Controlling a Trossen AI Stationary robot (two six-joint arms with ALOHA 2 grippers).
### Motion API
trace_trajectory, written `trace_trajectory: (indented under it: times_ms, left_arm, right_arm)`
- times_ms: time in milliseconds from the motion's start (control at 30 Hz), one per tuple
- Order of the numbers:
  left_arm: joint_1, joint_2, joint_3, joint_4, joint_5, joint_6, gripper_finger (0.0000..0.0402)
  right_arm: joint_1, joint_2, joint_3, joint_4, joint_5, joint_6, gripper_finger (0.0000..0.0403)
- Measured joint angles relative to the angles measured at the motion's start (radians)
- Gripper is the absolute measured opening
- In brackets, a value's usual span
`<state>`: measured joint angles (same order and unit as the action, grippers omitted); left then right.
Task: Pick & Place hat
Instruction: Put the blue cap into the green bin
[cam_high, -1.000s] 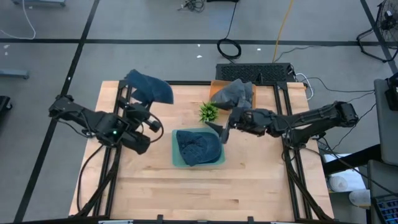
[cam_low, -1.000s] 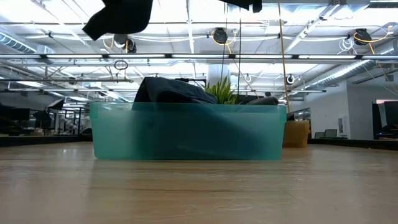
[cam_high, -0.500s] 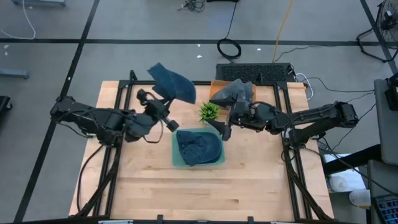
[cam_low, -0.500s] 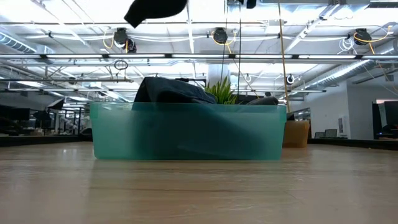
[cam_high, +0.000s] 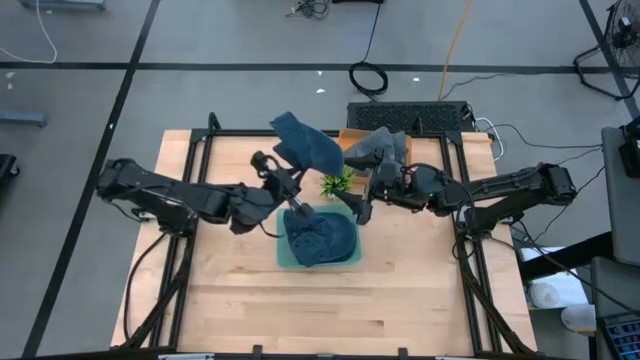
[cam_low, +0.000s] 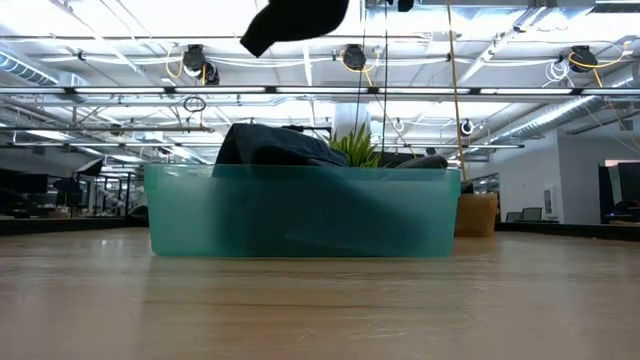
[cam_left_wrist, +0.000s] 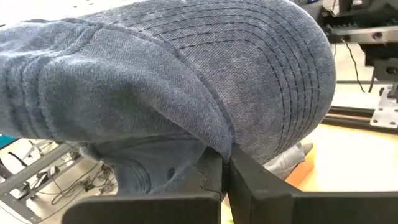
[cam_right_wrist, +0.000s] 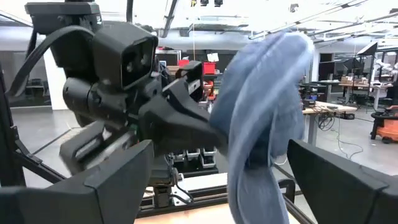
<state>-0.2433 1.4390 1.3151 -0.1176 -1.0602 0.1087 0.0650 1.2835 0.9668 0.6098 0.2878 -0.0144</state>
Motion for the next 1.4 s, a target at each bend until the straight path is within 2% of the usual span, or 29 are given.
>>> trace_trajectory:
  times_ms: [133,267,400,533,600,1033,1267,1400]
  left_arm:
    - [0.001,0.029,0.0,0.044,0.016,0.014,0.0002]
    - [0.004,0.03,0.0,0.049,0.031,0.017,0.0002]
    - [0.008,0.03,0.0,0.047,0.041,0.017,0.0002]
    - [0.007,0.029,0.0,0.034,0.073,-0.003,0.0002]
    - [0.006,0.029,0.0,0.032,0.073,-0.016,0.0006]
    - [-0.026,0.029,0.0,0.03,0.065,0.001,0.009]
    - [-0.043,-0.021,0.002,-0.084,0.066,0.009,0.0189]
    - [-0.049,-0.07,0.002,-0.159,0.065,-0.009,0.0258]
  right_arm:
    - [0.0,0.0,0.0,-0.002,-0.001,-0.001,0.0348]
    - [0.0,0.0,0.0,-0.025,-0.001,0.002,0.0299]
    - [0.0,0.0,0.0,-0.023,-0.001,0.002,0.0199]
    - [0.0,0.0,0.0,-0.024,-0.001,0.009,0.0053]
    - [0.0,0.0,0.0,-0.022,0.004,-0.002,0.0017]
    - [0.003,0.0,0.0,-0.031,0.046,0.001,0.0002]
    - [0.002,-0.019,0.0,-0.066,0.058,-0.009,0.0001]
    - [0.002,-0.068,0.0,-0.156,0.104,0.01,0.0001]
